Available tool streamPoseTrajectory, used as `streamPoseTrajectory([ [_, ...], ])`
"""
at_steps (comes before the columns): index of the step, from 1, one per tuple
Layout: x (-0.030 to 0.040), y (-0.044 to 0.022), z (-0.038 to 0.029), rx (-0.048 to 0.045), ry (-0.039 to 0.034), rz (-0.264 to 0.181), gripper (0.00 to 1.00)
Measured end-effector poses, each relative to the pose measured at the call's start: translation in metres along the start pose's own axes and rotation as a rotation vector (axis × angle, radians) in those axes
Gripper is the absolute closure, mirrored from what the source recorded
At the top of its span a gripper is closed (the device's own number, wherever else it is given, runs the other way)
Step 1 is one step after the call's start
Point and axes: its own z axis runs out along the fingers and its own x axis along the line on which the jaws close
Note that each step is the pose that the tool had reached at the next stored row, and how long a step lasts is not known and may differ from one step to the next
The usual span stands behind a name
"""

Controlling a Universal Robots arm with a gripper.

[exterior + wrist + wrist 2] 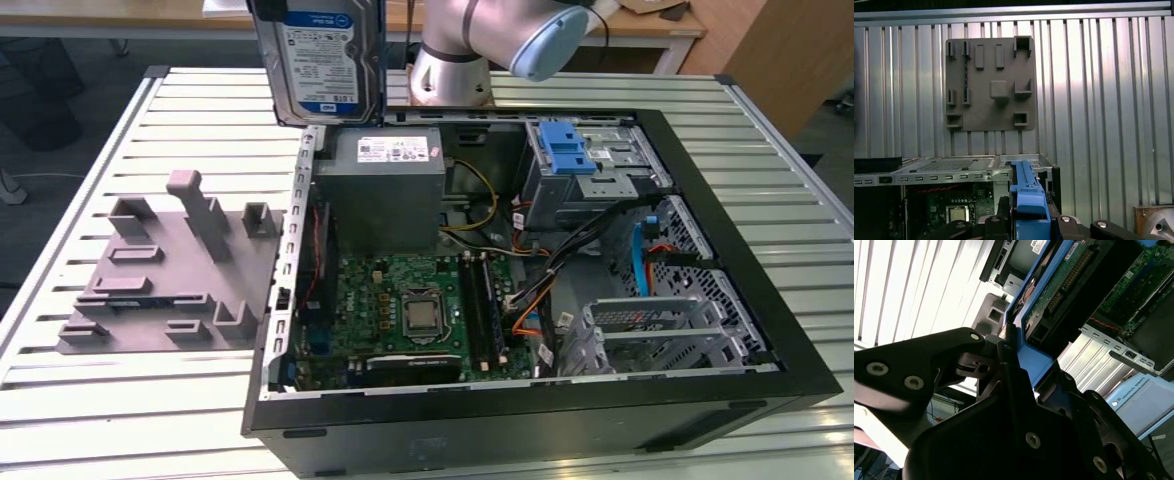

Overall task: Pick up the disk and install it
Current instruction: 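Pick up the disk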

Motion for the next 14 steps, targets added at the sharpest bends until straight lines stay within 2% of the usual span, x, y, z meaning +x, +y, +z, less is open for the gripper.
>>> streamPoseTrajectory([
  [14, -0.0006, -0.0116, -0.0002, 0.0, 0.0, 0.0, 0.63],
])
